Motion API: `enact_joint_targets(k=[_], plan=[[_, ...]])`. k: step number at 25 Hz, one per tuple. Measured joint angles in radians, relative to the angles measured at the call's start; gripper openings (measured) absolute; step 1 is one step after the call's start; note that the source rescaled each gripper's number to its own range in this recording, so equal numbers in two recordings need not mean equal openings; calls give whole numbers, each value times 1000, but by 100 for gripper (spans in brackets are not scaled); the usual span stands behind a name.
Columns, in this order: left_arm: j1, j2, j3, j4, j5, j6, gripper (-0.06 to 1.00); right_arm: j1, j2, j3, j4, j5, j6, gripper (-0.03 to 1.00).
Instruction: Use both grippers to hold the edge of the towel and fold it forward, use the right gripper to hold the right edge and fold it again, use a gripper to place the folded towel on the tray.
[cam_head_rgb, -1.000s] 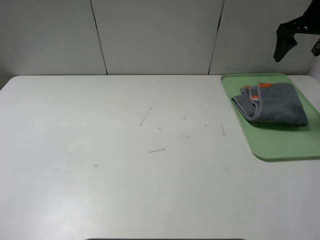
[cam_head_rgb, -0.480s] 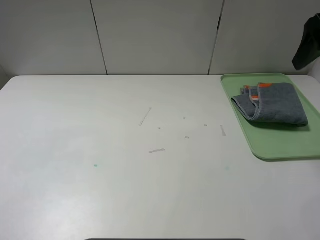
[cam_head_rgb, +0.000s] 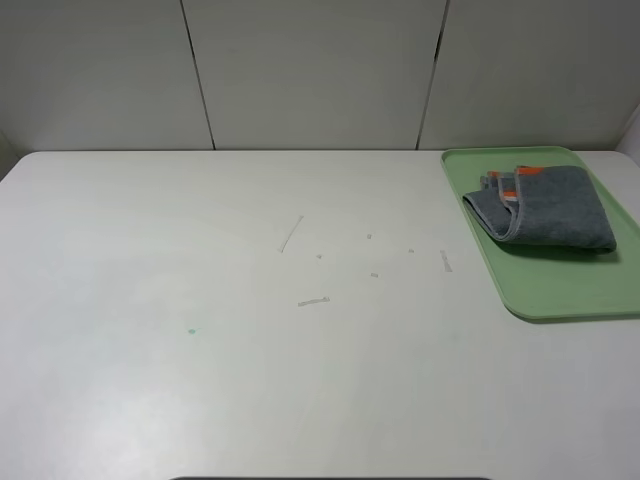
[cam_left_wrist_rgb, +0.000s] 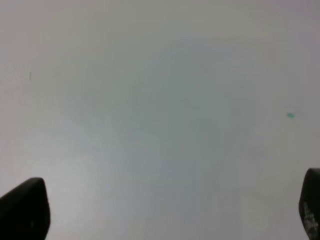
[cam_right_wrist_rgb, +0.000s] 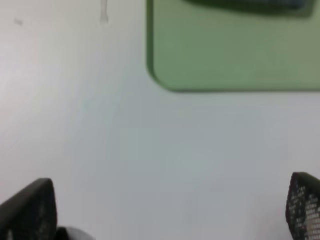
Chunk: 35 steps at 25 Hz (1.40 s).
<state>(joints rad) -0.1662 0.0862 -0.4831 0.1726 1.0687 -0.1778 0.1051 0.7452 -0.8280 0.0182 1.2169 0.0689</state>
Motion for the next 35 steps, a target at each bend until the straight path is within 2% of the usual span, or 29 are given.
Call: enact_joint_targets(k=[9, 15, 20, 35], plan=[[0, 0, 0, 0, 0, 0, 100, -24, -414, 223, -4, 3, 0, 100], [0, 0, 0, 0, 0, 0, 100, -115, -593, 291, -18, -91, 0, 100], [0, 0, 0, 0, 0, 0, 100, -153, -668, 298, -31, -131, 0, 100], [0, 0, 0, 0, 0, 0, 100, -153, -751, 334, -45, -186, 0, 100]])
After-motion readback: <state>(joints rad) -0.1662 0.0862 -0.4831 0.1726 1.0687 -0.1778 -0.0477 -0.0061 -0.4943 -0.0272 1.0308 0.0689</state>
